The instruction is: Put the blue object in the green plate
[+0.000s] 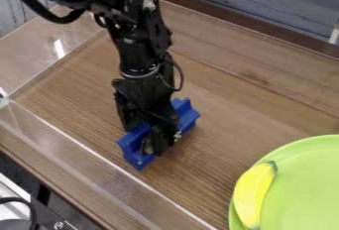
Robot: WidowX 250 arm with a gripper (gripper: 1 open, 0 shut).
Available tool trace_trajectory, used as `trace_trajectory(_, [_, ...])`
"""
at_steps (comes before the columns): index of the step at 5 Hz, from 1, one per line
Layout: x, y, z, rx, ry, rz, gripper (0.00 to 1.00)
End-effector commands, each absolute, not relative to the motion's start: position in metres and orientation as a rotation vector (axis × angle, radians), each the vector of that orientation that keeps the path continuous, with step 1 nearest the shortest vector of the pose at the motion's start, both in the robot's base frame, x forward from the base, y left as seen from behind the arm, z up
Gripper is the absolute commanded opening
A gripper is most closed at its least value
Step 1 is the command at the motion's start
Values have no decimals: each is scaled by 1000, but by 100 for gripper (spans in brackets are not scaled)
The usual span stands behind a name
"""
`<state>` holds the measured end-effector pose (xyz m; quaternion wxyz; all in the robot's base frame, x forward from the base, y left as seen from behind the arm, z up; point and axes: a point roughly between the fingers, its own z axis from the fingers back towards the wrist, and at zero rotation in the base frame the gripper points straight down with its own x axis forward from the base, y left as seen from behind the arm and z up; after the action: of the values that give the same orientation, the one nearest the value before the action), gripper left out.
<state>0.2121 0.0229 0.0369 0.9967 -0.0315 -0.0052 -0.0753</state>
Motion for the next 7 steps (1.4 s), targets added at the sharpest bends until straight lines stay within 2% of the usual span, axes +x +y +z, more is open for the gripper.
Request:
trace_trajectory(1, [220, 29, 42, -52, -40, -143, 0])
trace_trajectory(7, [226, 37, 44, -51, -42, -151, 0])
